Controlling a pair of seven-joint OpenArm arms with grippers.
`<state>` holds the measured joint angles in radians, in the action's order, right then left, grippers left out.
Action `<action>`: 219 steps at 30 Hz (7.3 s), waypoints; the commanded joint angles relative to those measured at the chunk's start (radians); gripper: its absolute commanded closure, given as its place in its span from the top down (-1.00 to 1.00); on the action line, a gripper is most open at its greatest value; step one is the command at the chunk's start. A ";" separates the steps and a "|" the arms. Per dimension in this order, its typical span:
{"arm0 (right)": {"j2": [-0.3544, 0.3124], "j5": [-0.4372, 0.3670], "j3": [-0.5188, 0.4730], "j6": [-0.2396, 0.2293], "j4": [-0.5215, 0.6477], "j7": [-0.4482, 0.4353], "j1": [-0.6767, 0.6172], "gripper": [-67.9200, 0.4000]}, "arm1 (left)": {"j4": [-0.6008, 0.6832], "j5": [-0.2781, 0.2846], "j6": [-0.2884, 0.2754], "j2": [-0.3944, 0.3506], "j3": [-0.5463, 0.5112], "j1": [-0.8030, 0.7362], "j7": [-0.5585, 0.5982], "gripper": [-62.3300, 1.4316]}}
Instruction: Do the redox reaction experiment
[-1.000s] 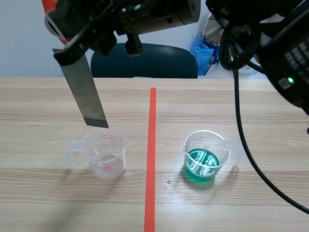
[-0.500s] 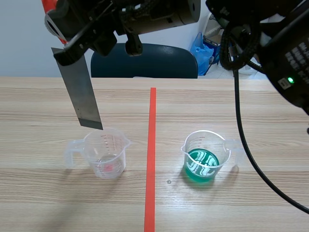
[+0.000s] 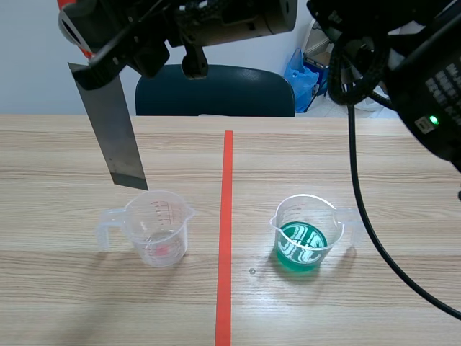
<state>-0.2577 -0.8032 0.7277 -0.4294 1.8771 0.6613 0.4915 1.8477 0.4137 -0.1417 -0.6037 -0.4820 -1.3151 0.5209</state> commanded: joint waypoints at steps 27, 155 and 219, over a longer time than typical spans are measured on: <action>0.003 -0.013 -0.013 0.003 0.014 -0.017 0.012 -0.97 | 0.010 0.010 -0.002 0.008 0.005 -0.002 0.014 1.00; -0.637 -0.178 -0.639 -0.176 0.176 -0.421 -0.587 -0.97 | 0.010 0.013 -0.003 0.008 0.005 -0.002 0.010 1.00; -0.634 -0.181 -0.831 -0.193 0.176 -0.421 -0.761 -0.97 | 0.010 0.013 -0.003 0.007 0.005 -0.002 0.010 1.00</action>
<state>-0.8886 -0.9730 -0.0967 -0.6254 2.0422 0.2592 -0.2810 1.8477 0.4179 -0.1421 -0.6037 -0.4820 -1.3151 0.5205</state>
